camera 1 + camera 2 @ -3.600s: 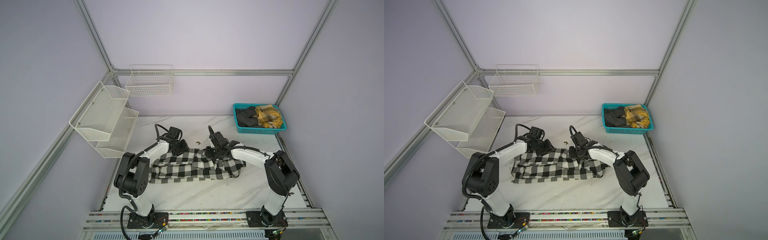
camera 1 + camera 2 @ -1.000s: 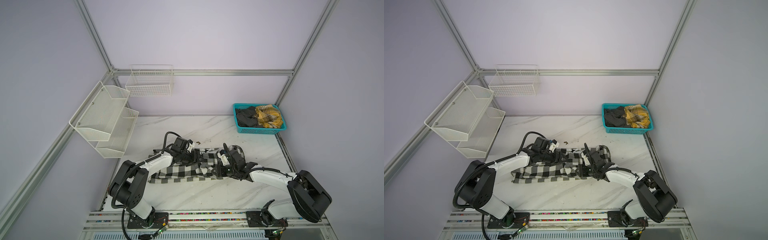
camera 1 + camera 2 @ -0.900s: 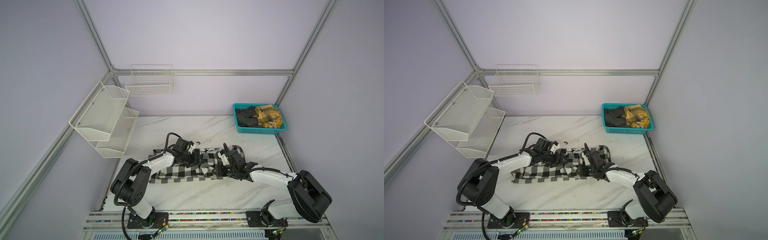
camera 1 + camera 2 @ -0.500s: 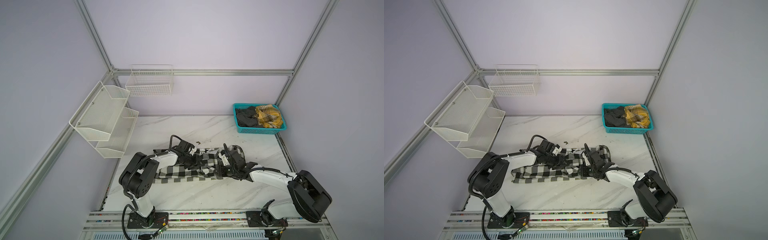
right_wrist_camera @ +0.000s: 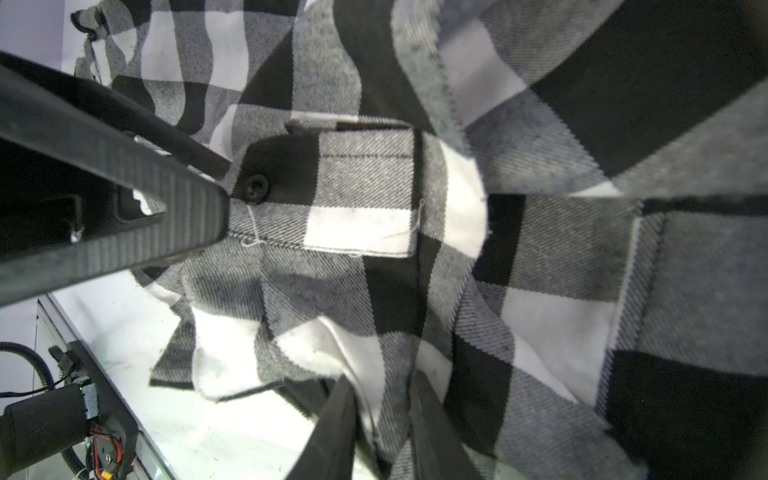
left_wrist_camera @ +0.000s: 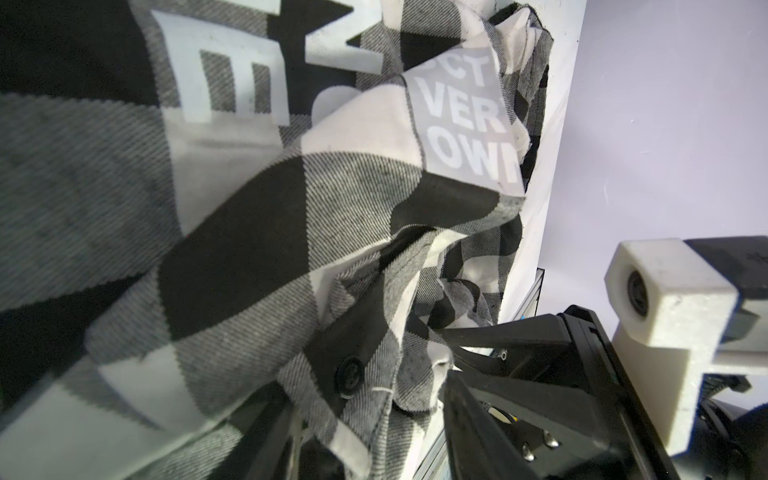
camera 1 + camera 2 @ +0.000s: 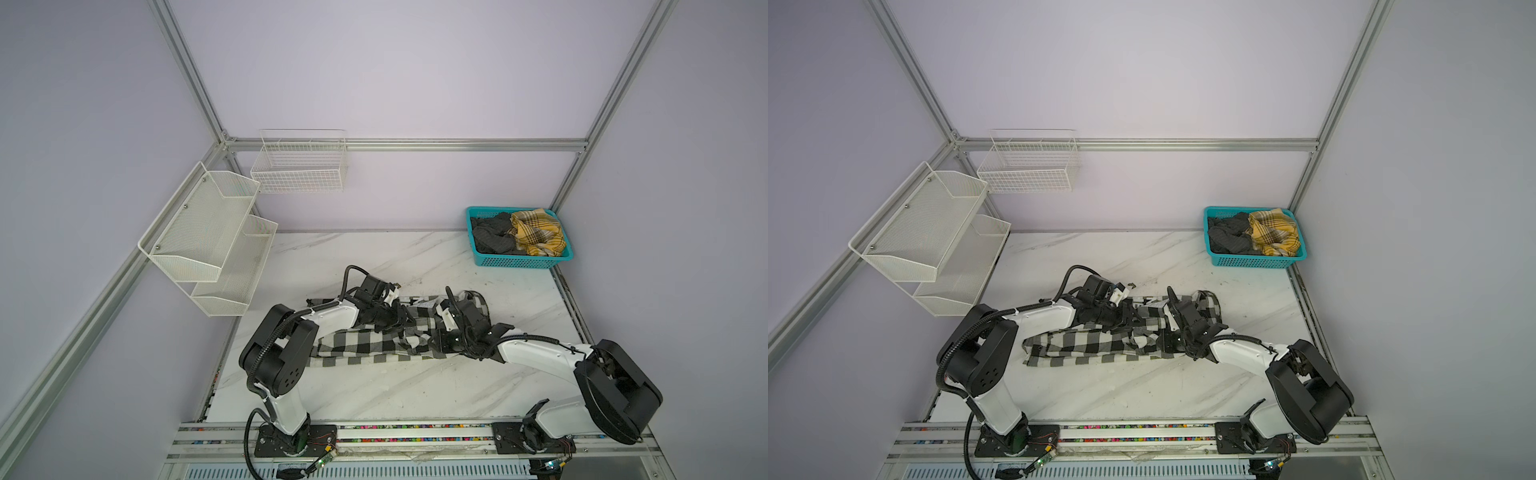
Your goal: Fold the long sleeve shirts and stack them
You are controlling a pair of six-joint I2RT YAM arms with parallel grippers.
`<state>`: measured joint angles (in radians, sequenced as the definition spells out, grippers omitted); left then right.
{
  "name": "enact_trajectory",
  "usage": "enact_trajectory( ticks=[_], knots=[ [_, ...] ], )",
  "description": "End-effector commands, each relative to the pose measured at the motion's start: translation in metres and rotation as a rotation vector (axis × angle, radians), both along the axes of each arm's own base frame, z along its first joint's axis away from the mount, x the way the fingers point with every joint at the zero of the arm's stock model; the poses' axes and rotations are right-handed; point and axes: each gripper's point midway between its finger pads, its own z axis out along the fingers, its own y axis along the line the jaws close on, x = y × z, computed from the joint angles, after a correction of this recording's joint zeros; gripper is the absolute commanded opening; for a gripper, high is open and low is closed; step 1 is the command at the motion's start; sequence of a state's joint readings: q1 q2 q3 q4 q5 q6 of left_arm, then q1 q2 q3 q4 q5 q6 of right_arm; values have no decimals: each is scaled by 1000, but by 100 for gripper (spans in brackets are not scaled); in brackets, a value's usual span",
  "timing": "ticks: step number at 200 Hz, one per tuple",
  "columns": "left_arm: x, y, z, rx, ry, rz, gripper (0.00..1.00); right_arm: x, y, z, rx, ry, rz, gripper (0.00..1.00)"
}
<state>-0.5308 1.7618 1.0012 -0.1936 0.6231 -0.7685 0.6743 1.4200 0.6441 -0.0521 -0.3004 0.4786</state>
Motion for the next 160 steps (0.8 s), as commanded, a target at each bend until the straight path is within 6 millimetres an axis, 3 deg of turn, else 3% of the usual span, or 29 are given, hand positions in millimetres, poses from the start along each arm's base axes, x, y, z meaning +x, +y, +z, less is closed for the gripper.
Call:
enact_trajectory(
  ticks=[1,42,65,86,95,98,114,143,152,154,160],
  knots=[
    [24,-21,30,-74,-74,-15,50,2,-1,0,-29,-4,3,25],
    [31,-28,44,-103,-90,7,32,2,0,1,-27,-8,1,23],
    [32,-35,48,-108,-88,23,14,5,2,7,-13,-17,-6,23],
    [30,-43,60,-119,-107,28,0,14,3,28,-6,-56,-30,43],
    [32,-42,72,-126,-132,45,0,23,1,38,-14,-70,-79,50],
    [33,-41,76,-126,-142,53,0,27,-1,52,-2,-97,-108,52],
    [41,-23,105,-84,-229,137,0,48,-18,85,-34,-166,-223,61],
    [46,18,166,-15,-414,281,0,78,-53,129,-24,-200,-398,62],
    [45,27,174,9,-435,316,0,85,-63,139,-17,-195,-446,62],
    [42,32,187,-5,-459,328,0,87,-65,140,-17,-194,-455,62],
    [39,39,198,-6,-481,359,0,91,-72,144,-16,-186,-481,62]
  ],
)
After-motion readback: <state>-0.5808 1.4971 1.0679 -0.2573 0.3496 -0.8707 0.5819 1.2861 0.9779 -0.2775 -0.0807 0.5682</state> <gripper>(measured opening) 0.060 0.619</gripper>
